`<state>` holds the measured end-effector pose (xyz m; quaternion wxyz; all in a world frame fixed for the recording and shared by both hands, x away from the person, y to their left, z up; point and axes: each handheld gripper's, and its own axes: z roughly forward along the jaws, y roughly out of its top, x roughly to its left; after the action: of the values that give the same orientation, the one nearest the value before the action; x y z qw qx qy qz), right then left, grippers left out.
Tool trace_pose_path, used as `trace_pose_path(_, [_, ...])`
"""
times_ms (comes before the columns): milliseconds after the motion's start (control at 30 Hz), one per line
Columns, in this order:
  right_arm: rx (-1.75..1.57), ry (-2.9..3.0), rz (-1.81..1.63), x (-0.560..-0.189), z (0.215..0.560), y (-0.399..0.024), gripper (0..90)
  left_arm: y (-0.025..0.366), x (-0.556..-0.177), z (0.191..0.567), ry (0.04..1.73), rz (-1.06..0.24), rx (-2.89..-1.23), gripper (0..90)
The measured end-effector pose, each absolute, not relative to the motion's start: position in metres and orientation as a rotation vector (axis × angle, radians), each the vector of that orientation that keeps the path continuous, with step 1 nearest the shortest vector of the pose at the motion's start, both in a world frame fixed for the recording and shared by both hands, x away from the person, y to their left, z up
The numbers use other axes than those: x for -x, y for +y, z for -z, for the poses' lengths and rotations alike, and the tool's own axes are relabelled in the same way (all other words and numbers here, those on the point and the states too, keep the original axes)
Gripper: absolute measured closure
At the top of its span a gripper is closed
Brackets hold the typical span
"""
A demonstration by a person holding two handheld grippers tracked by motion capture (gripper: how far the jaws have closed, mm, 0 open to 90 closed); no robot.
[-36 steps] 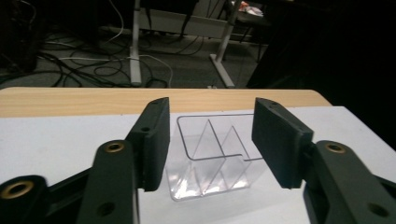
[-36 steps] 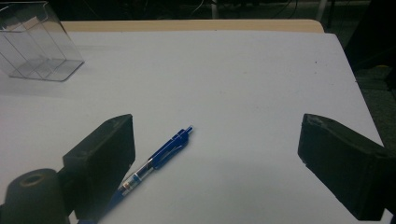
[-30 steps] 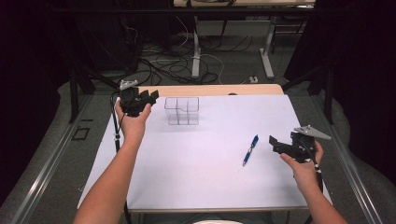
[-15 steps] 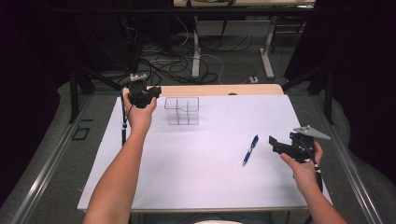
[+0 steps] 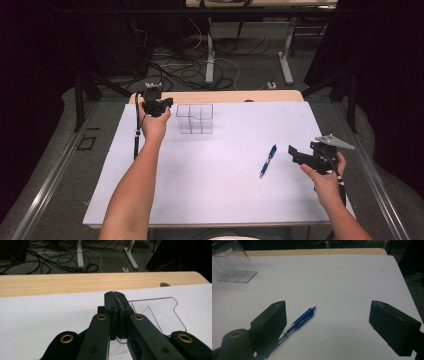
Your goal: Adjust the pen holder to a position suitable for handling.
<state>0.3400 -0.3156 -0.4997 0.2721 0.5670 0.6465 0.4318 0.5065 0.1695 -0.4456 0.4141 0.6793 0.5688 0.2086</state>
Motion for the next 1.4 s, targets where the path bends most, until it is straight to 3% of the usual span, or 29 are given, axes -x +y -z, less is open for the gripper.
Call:
trace_pose_path(700, [-1.528,1.757,-1.171,-0.341,0.501,-0.318,14.8,0.161,-0.521,0.479,1.504,-0.495,-1.813,90.0])
trace_pose_path(1400, [-1.530,1.763,-1.183,-0.342,0.502,-0.317,15.0,0.160,-0.522,0.485,1.487,-0.501,-1.825,90.0])
